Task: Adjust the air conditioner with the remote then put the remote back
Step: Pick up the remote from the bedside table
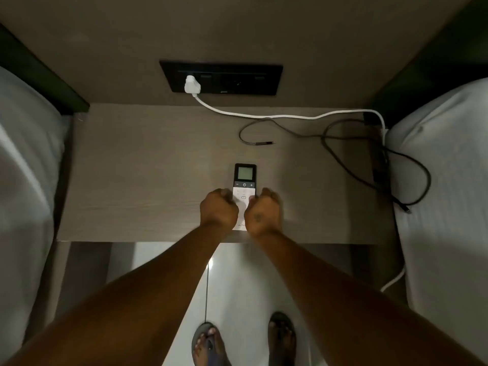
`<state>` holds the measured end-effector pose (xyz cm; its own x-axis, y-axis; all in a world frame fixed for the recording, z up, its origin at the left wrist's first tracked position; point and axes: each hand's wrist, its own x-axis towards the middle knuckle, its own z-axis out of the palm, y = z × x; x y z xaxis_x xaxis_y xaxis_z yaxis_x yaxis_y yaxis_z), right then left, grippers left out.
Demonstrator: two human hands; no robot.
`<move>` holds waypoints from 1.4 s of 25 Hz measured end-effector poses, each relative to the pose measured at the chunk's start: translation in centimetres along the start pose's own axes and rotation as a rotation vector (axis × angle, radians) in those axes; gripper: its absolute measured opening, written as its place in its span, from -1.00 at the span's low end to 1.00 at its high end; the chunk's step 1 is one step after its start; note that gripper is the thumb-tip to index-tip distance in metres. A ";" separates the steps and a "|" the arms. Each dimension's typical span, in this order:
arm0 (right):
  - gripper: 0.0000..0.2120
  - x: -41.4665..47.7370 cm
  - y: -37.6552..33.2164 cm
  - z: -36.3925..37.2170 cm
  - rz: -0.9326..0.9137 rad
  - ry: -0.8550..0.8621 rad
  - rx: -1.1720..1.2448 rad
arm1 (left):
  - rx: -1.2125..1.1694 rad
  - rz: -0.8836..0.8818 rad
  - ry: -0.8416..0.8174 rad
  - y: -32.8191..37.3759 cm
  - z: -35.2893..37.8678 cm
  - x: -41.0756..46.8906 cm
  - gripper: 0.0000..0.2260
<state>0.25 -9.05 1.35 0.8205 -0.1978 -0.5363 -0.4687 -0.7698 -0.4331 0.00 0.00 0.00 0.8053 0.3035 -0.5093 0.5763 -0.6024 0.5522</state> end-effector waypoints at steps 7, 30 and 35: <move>-0.62 1.0 -0.4 0.4 0.141 -0.001 0.289 | -0.326 -0.193 -0.063 0.5 0.0 0.3 -0.83; -0.68 -24.7 -32.6 -50.0 -0.453 0.233 0.809 | -0.743 0.597 0.144 40.0 -45.2 -24.2 -0.76; -0.65 -34.5 -38.7 -60.3 -0.631 0.367 0.826 | -0.672 0.881 0.266 46.5 -55.2 -33.3 -0.69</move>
<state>9.82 -9.00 80.29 0.9726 -0.1856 0.1399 0.1062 -0.1806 -0.9778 7.66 2.67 79.08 0.9245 0.1657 0.3432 -0.3113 -0.1908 0.9309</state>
